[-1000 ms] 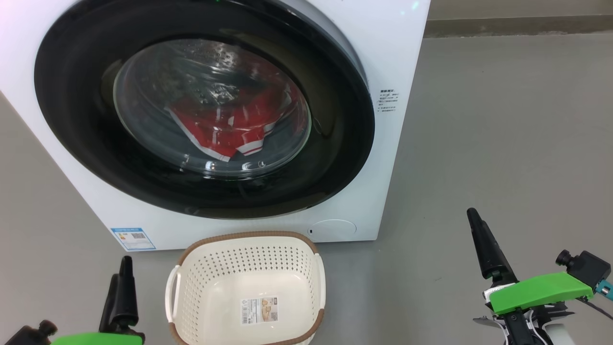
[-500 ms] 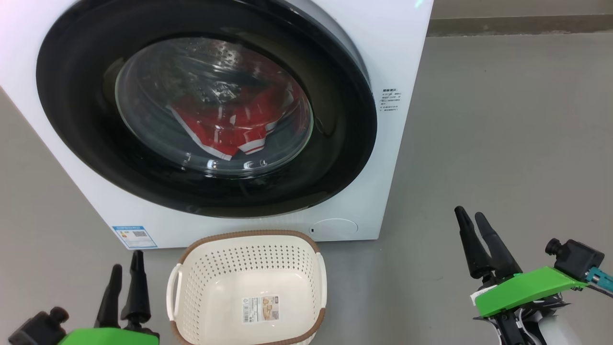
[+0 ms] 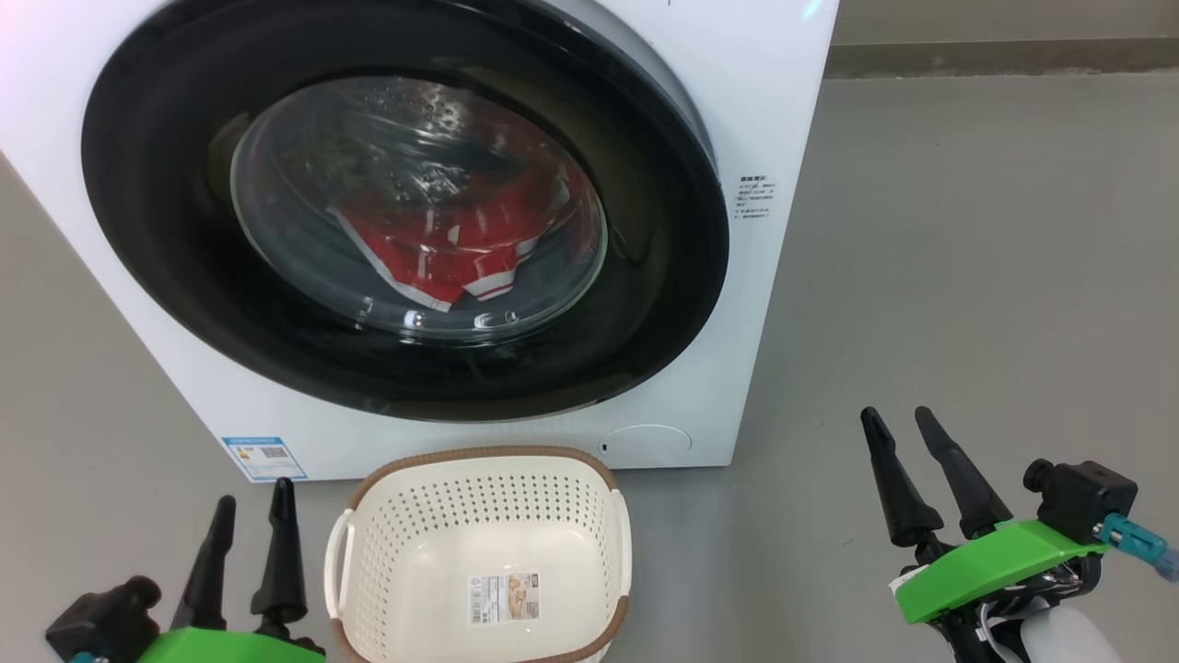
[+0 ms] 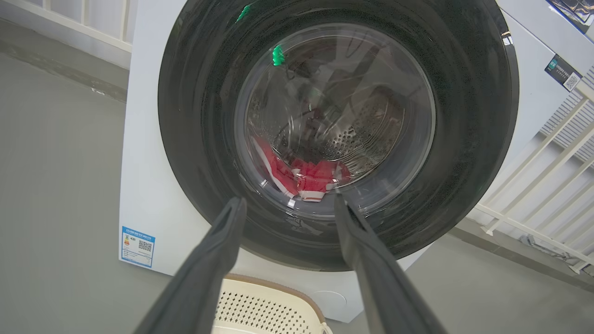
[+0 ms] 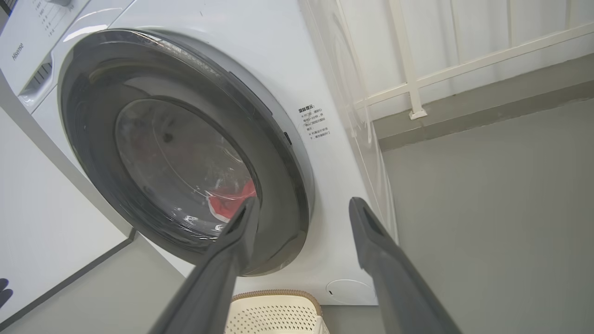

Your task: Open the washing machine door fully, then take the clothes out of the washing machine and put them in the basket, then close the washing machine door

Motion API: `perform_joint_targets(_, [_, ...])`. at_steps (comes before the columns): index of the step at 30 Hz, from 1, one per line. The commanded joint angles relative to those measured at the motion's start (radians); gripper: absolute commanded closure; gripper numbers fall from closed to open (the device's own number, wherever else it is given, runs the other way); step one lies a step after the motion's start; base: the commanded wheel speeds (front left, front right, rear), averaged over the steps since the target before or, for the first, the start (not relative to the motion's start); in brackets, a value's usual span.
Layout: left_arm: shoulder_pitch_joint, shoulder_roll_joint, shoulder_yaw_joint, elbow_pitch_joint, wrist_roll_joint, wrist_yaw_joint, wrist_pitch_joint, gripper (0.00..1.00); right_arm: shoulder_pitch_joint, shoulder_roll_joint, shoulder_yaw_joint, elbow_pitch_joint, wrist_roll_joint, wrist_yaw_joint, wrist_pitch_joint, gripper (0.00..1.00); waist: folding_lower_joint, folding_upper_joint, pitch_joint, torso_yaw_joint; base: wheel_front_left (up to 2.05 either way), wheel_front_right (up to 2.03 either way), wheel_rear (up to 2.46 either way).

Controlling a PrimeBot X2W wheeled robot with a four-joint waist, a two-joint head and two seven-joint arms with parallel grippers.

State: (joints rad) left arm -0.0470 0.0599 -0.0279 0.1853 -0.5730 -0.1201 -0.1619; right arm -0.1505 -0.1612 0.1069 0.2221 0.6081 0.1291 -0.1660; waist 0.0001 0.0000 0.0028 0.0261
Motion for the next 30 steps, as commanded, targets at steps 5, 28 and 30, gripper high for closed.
perform_joint_targets(5, [-0.038,0.015,0.019,-0.025,0.091,-0.008,-0.028,0.0,-0.046,-0.006,0.016,-0.022,-0.085,0.001,-0.024,0.0,0.0,0.0,-0.003,0.002,0.0,0.0,0.0])
perform_joint_targets(28, [-0.037,0.009,0.013,-0.049,0.367,-0.01,-0.096,0.0,-0.062,-0.017,0.047,-0.031,-0.356,0.002,-0.092,0.0,0.0,0.0,-0.009,0.01,0.0,0.0,0.0])
perform_joint_targets(30, [-0.037,0.009,0.013,-0.052,0.383,-0.011,-0.1,0.0,-0.063,-0.016,0.047,-0.032,-0.371,0.002,-0.096,0.0,0.0,0.0,-0.008,0.01,0.0,0.0,0.0])
